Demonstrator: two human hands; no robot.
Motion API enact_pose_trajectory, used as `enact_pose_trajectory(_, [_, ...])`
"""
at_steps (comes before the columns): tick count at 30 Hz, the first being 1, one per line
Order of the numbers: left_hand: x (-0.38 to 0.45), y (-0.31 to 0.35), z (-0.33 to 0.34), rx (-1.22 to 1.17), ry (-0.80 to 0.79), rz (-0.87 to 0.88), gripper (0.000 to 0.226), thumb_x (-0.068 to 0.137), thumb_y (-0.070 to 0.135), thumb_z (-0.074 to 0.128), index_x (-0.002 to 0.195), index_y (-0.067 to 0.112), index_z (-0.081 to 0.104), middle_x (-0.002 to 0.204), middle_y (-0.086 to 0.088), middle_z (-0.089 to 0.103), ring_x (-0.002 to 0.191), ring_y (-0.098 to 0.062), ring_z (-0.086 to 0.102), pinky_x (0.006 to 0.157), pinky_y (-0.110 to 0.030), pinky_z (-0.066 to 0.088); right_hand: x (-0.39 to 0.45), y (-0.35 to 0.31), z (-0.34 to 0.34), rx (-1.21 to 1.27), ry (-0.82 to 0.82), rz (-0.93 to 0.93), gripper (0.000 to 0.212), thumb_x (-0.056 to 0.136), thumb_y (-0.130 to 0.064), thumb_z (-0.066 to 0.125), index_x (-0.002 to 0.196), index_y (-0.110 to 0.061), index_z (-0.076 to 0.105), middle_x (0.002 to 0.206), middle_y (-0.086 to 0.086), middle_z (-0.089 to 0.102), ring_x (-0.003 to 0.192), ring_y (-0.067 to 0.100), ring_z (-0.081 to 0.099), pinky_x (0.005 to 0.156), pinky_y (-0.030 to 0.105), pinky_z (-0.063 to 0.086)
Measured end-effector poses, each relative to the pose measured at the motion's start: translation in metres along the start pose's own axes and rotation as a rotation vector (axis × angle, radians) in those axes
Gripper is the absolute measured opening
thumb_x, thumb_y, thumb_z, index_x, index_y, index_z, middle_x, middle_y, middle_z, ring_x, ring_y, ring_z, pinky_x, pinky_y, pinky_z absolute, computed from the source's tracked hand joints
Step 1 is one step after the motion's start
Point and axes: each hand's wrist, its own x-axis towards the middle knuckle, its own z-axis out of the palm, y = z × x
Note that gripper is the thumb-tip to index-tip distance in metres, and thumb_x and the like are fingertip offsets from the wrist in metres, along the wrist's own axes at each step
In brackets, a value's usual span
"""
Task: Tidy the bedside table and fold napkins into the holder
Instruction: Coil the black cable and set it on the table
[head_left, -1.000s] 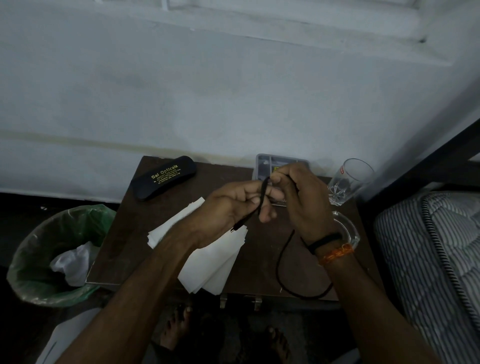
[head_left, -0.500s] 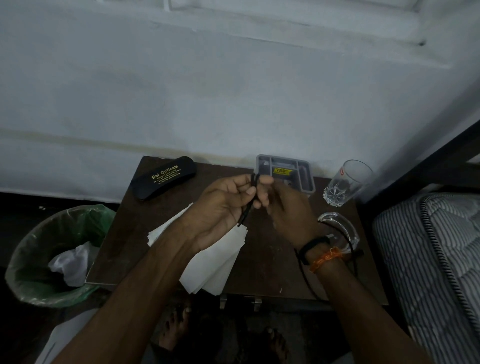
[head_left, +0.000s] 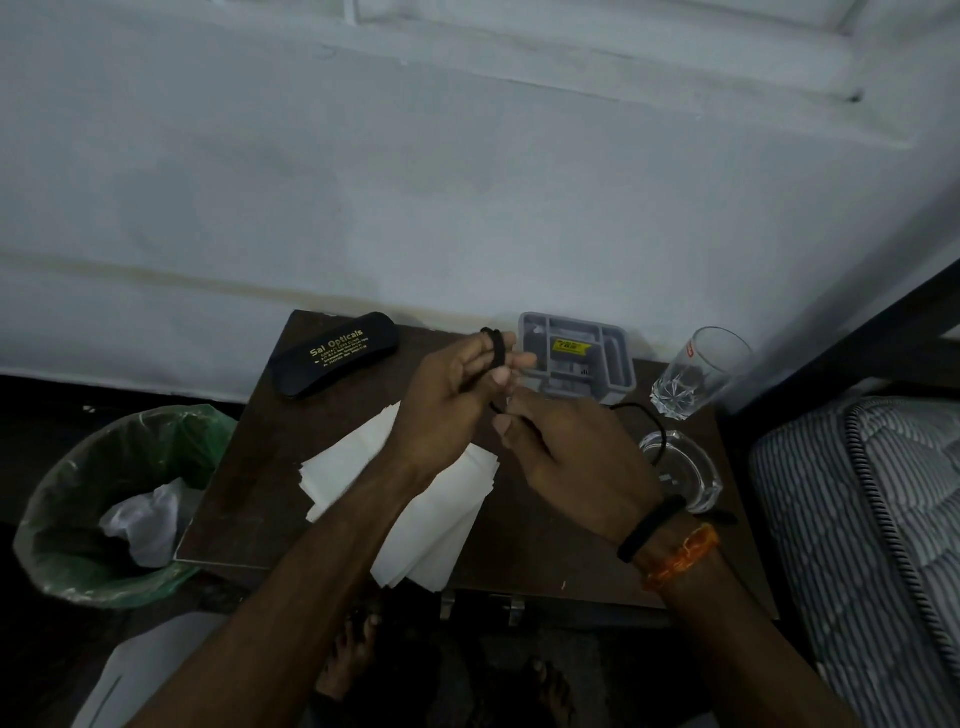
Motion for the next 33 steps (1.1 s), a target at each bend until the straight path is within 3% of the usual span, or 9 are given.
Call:
enact_pose_trajectory(3, [-0.002, 0.000, 0.001, 0.157, -0.037, 0.078, 0.028, 0.096, 0.011, 0.055, 0.123, 0.006, 0.064, 0.112, -0.008, 0.073, 0.106, -0.016, 0.069, 0.093, -0.038, 0.056, 0.000, -0.002, -0.011, -0.008, 0.037, -0.012, 0.023, 0.099, -0.034, 0.042, 0.085, -0.020, 0.053, 0.066, -0.010, 0.047, 0.055, 0.008, 0.041, 0.052, 0.018, 0.025])
enact_pose_trajectory(8, [-0.003, 0.005, 0.001, 0.193, -0.171, 0.072, 0.027, 0.103, 0.014, 0.043, 0.094, 0.007, 0.067, 0.084, -0.003, 0.069, 0.080, -0.015, 0.065, 0.076, -0.029, 0.053, 0.002, 0.013, -0.022, -0.018, 0.223, -0.006, 0.031, 0.100, -0.036, 0.036, 0.090, -0.018, 0.060, 0.076, -0.006, 0.059, 0.064, 0.014, 0.054, 0.058, 0.035, 0.045])
enact_pose_trajectory(12, [-0.003, 0.006, 0.003, 0.211, -0.279, 0.087, 0.032, 0.102, 0.019, 0.036, 0.081, 0.010, 0.059, 0.074, -0.003, 0.063, 0.076, -0.024, 0.061, 0.083, -0.049, 0.050, 0.006, 0.028, -0.019, -0.039, 0.339, 0.013, 0.028, 0.100, -0.032, 0.040, 0.094, -0.015, 0.062, 0.087, -0.001, 0.065, 0.074, 0.019, 0.061, 0.062, 0.044, 0.051])
enact_pose_trajectory(14, [-0.004, 0.007, 0.004, 0.219, -0.297, 0.116, 0.030, 0.102, 0.019, 0.036, 0.083, 0.016, 0.059, 0.074, -0.001, 0.060, 0.078, -0.022, 0.060, 0.086, -0.048, 0.049, 0.007, 0.035, -0.017, -0.022, 0.392, 0.024, 0.025, 0.100, -0.028, 0.042, 0.095, -0.014, 0.062, 0.090, 0.001, 0.066, 0.078, 0.021, 0.063, 0.064, 0.045, 0.053])
enact_pose_trajectory(17, [-0.007, 0.009, 0.005, 0.174, -0.335, 0.119, 0.029, 0.103, 0.016, 0.036, 0.102, 0.002, 0.061, 0.072, -0.003, 0.059, 0.086, -0.026, 0.064, 0.092, -0.041, 0.050, 0.007, 0.037, -0.016, 0.030, 0.444, 0.025, 0.024, 0.100, -0.027, 0.043, 0.093, -0.013, 0.061, 0.090, 0.000, 0.065, 0.080, 0.019, 0.062, 0.066, 0.044, 0.053])
enact_pose_trajectory(19, [-0.008, 0.011, 0.004, 0.101, -0.348, 0.122, 0.029, 0.103, 0.010, 0.035, 0.107, -0.006, 0.059, 0.069, -0.006, 0.056, 0.079, -0.026, 0.062, 0.085, -0.035, 0.052, 0.009, 0.038, -0.014, 0.075, 0.457, 0.054, 0.023, 0.101, -0.027, 0.043, 0.094, -0.014, 0.061, 0.089, -0.003, 0.065, 0.079, 0.019, 0.063, 0.065, 0.043, 0.053])
enact_pose_trajectory(24, [-0.007, 0.012, 0.001, -0.071, -0.244, 0.099, 0.033, 0.104, 0.010, 0.035, 0.106, -0.015, 0.056, 0.073, -0.001, 0.062, 0.069, -0.017, 0.053, 0.063, -0.022, 0.044, 0.008, 0.040, 0.007, 0.097, 0.240, 0.193, 0.015, 0.099, -0.010, 0.049, 0.102, -0.014, 0.063, 0.081, -0.002, 0.065, 0.070, 0.019, 0.060, 0.059, 0.030, 0.038])
enact_pose_trajectory(28, [-0.003, 0.006, 0.002, -0.256, -0.162, -0.018, 0.034, 0.104, 0.008, 0.034, 0.122, -0.009, 0.057, 0.090, -0.010, 0.069, 0.076, -0.014, 0.057, 0.068, -0.020, 0.046, 0.008, 0.029, 0.018, 0.135, -0.001, 0.235, 0.017, 0.098, -0.012, 0.047, 0.099, -0.015, 0.064, 0.093, 0.004, 0.069, 0.082, 0.018, 0.061, 0.066, 0.026, 0.041])
enact_pose_trajectory(33, [0.000, -0.001, 0.005, -0.264, -0.030, -0.072, 0.029, 0.102, 0.003, 0.040, 0.124, -0.003, 0.056, 0.104, -0.011, 0.072, 0.083, -0.015, 0.062, 0.077, -0.022, 0.051, 0.004, 0.017, 0.016, 0.021, -0.181, 0.166, 0.025, 0.102, -0.022, 0.040, 0.090, -0.013, 0.060, 0.087, 0.005, 0.066, 0.078, 0.020, 0.061, 0.075, 0.039, 0.051])
